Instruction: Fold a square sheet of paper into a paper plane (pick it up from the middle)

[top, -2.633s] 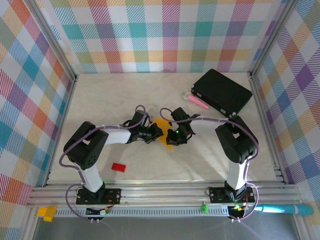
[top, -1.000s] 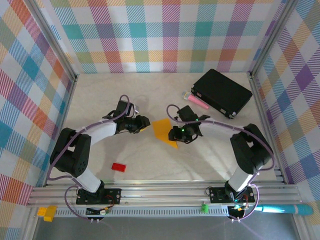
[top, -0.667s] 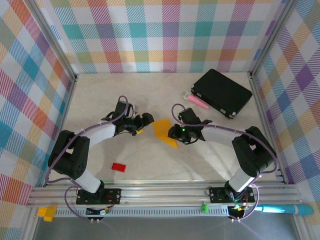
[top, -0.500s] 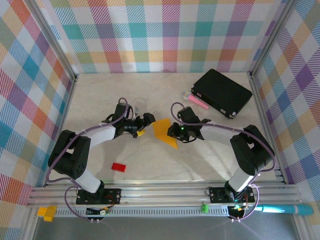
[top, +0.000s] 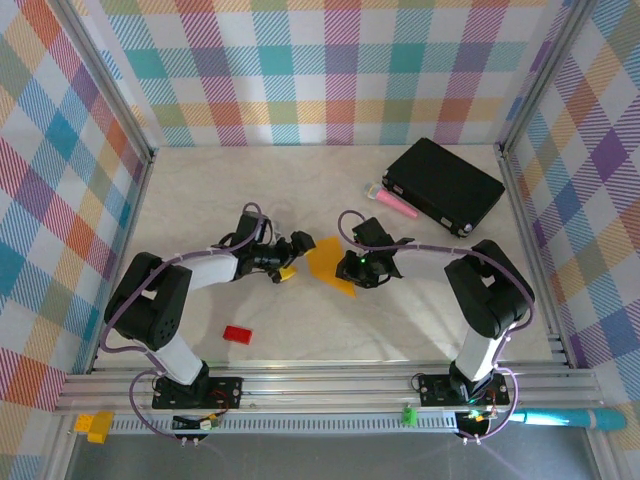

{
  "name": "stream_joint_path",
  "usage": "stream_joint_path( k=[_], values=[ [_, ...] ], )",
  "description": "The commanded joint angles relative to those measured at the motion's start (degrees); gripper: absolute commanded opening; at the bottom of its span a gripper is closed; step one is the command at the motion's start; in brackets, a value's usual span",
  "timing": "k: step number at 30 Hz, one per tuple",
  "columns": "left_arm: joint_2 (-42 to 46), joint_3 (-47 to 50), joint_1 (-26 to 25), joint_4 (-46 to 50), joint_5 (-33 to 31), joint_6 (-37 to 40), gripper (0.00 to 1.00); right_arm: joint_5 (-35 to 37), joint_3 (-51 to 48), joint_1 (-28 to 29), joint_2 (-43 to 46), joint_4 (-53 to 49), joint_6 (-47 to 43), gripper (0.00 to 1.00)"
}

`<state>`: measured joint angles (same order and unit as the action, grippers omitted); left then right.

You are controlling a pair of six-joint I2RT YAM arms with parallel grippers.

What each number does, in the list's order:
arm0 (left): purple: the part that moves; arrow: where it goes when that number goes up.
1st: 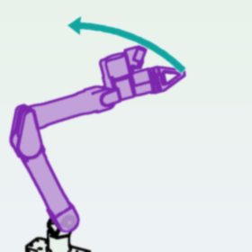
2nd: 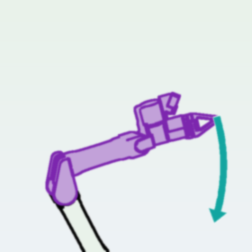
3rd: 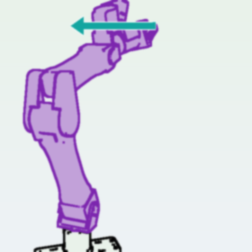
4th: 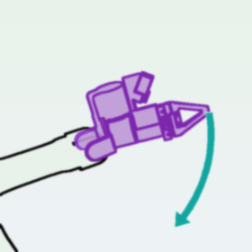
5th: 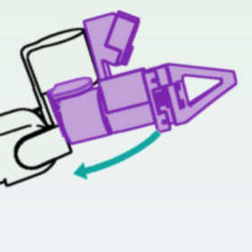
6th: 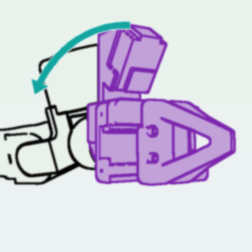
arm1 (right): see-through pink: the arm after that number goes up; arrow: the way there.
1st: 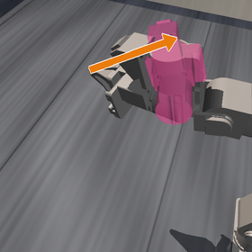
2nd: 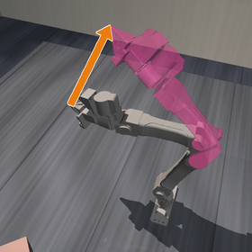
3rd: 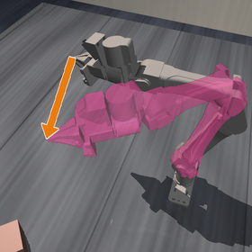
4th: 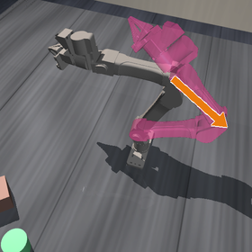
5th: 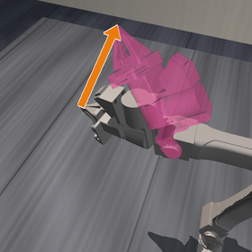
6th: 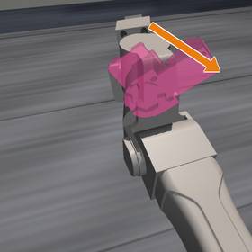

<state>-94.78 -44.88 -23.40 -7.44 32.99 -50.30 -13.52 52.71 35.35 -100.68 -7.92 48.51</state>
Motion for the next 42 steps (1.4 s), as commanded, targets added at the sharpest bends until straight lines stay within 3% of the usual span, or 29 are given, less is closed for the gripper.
stream_joint_path(
  k=[1, 5, 9, 18, 42],
  values=[
    [1.28, -1.69, -1.77, 5.36, -2.74, 1.51, 0.96, -2.32, -1.09, -1.06, -2.04, 0.23, 1.98, 0.23],
    [1.44, -2.31, -3.49, 8.45, -4.51, -0.10, 0.87, -3.82, -2.19, -1.84, -3.08, -0.36, 2.69, 0.24],
    [0.98, -2.46, -4.41, 9.44, -3.67, -2.43, 0.72, -4.32, -3.47, -2.22, -3.64, -0.81, 3.21, 0.24],
    [-2.86, -4.26, -6.26, 5.86, -4.06, -5.87, 0.50, -5.29, -3.85, -2.48, -4.50, -0.74, 2.91, 0.24],
    [-7.74, -4.63, -6.59, -1.96, -0.60, -7.09, 0.42, -5.82, -3.99, -2.66, -6.48, -2.66, 1.67, 0.23]
  ],
)
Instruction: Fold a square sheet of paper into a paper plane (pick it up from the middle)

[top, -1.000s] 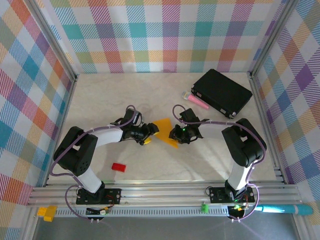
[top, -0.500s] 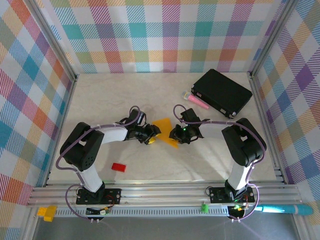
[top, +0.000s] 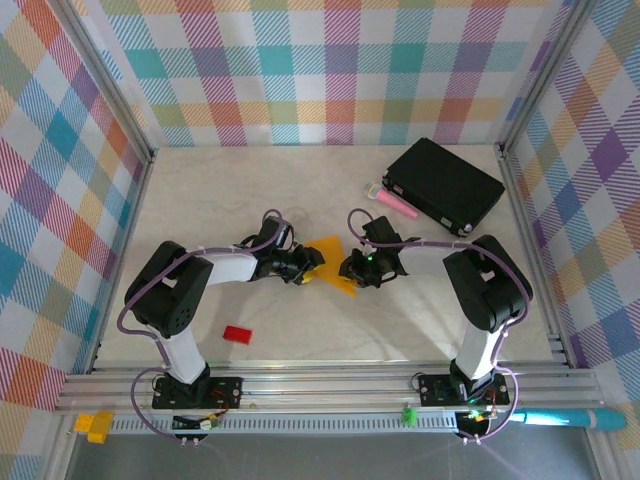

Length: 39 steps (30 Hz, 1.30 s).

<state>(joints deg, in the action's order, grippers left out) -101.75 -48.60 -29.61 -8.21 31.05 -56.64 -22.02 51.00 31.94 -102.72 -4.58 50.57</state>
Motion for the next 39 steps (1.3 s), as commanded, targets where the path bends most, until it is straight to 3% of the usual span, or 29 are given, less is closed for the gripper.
stream_joint_path(
  k=[1, 10, 33, 39],
  values=[
    [-0.81, -0.81, -0.39, -1.07, 1.25, -0.73, 0.42, 2.68, -2.35, 0.75, -4.42, -6.03, -0.30, 0.23],
    [0.81, -0.03, 0.07, 4.56, -3.35, 0.43, 0.43, 3.04, -2.66, 0.68, -4.53, -5.83, -0.22, 0.23],
    [-1.34, -1.95, 0.68, -0.89, 3.77, 1.14, 0.41, 2.77, -3.20, 0.58, -5.13, -5.70, 0.22, 0.22],
    [0.15, -1.65, 2.00, 5.96, -0.34, 3.35, 0.41, 2.86, -3.43, 0.56, -5.13, -5.54, 0.23, 0.22]
  ],
)
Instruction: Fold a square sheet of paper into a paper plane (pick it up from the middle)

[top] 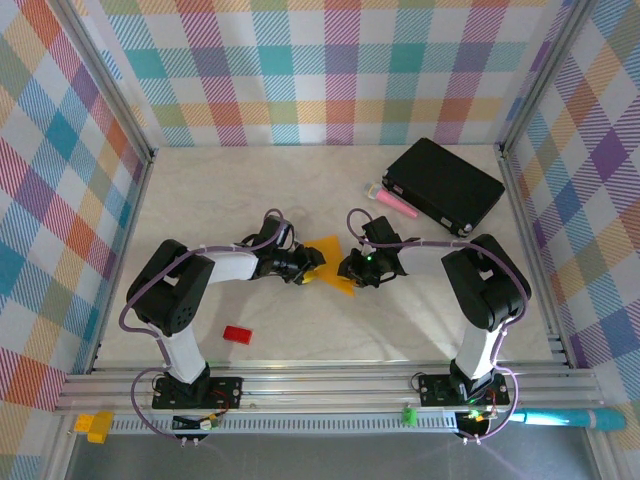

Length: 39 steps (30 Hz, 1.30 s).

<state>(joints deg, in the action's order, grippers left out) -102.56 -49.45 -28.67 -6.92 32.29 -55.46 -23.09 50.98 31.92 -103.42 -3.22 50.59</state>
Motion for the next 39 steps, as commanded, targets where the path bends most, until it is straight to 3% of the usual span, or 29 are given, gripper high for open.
stream_joint_path(
  k=[1, 8, 18, 27, 39],
  values=[
    [1.45, -0.83, 1.23, 6.29, -2.66, 3.06, 0.41, 3.93, -3.43, 0.51, -4.43, -6.91, 0.21, 0.22],
    [3.00, -2.32, 1.35, 11.81, -6.19, 7.08, 0.41, 3.84, -3.37, 0.38, -4.94, -6.85, 0.09, 0.22],
    [-0.30, -3.29, 1.33, 8.97, -2.85, 6.15, 0.28, 3.68, -3.08, 0.38, -5.41, -6.93, 0.03, 0.22],
    [0.47, -3.41, 1.38, 14.25, -7.32, 6.94, 0.30, 3.67, -2.89, 0.16, -5.57, -7.06, 0.03, 0.22],
    [-1.47, -3.37, 1.38, 8.41, -2.47, 4.57, 0.21, 3.38, -2.60, 0.07, -6.10, -6.80, -0.05, 0.22]
  ],
)
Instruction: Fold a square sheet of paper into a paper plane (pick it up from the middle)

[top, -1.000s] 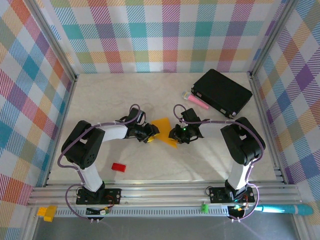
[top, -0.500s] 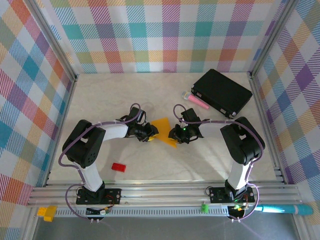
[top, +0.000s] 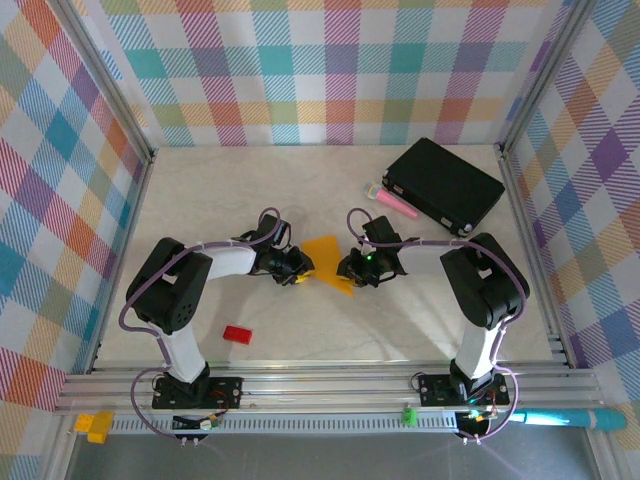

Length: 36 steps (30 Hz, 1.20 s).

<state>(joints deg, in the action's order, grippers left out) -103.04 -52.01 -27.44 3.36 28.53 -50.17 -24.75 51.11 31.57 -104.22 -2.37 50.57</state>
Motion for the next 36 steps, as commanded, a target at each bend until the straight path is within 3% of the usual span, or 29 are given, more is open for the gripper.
stream_joint_path(
  k=[1, 15, 36],
  values=[
    [-0.78, -0.80, 0.11, -1.80, 1.30, -0.62, 0.21, 5.03, -2.75, 0.42, -5.37, -7.70, -0.04, 0.22],
    [2.26, -0.64, 1.07, 3.61, -2.96, 2.53, 0.22, 5.15, -3.17, 0.24, -5.81, -7.39, 0.06, 0.21],
    [1.76, -1.52, 1.33, -0.08, -0.26, 2.41, 0.14, 4.54, -3.12, 0.16, -6.60, -6.82, -0.02, 0.21]
  ],
)
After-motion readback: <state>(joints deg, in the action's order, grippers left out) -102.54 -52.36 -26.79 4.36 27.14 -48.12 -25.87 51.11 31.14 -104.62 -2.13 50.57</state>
